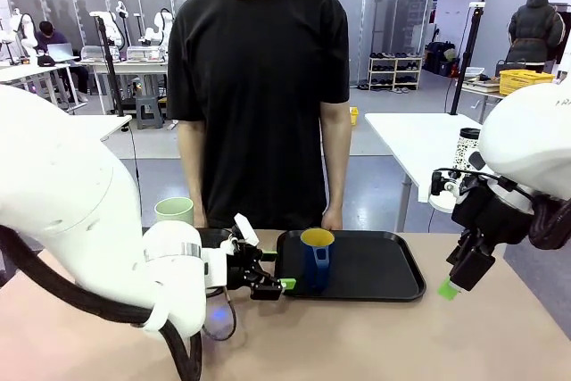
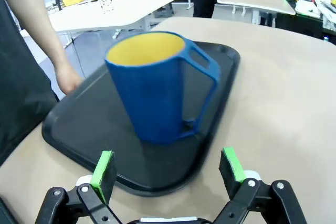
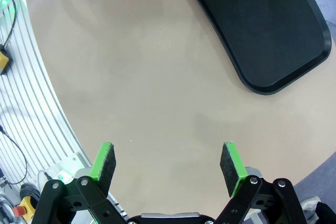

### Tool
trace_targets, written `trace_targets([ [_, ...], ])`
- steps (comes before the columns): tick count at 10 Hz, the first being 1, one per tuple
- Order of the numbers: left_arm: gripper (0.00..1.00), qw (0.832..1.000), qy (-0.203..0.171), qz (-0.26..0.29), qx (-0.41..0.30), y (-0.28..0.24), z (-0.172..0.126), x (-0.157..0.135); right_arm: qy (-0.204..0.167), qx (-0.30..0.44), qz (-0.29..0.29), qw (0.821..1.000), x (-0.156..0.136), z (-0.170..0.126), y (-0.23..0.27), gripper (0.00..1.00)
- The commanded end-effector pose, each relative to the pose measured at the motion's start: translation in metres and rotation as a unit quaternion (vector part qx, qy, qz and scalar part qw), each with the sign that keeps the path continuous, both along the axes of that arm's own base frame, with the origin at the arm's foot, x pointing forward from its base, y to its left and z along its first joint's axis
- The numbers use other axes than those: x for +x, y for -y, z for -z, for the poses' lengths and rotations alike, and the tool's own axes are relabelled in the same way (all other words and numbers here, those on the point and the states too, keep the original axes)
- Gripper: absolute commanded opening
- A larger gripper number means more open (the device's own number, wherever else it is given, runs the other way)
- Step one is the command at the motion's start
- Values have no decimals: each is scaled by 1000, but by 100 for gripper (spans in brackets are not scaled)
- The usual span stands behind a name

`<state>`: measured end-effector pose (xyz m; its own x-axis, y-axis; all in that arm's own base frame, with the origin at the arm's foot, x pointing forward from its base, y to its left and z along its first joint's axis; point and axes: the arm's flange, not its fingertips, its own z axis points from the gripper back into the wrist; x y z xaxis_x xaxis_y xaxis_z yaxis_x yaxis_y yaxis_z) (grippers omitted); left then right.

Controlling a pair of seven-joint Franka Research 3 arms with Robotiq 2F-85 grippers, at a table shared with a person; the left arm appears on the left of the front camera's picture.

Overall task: Sort and store the cups by type.
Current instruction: Pick up the Handle plastic cup and place it into the empty Flat Tray.

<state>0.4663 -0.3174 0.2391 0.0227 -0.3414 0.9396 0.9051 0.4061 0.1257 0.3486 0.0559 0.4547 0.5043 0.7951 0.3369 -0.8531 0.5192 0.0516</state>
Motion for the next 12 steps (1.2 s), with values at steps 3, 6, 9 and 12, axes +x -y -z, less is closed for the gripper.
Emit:
trace_targets([
  [3,100,1000,6,-5,-4,0,-4,11,3,-1,6,1000,-1,2,0,100],
  [6,100,1000,6,-5,-4,0,-4,11,3,-1,6,1000,-1,2,0,100],
  [9,100,1000,6,-5,-4,0,-4,11,3,-1,6,1000,-1,2,0,100],
  [12,100,1000,6,-5,-4,0,-4,11,3,-1,6,1000,-1,2,0,100],
])
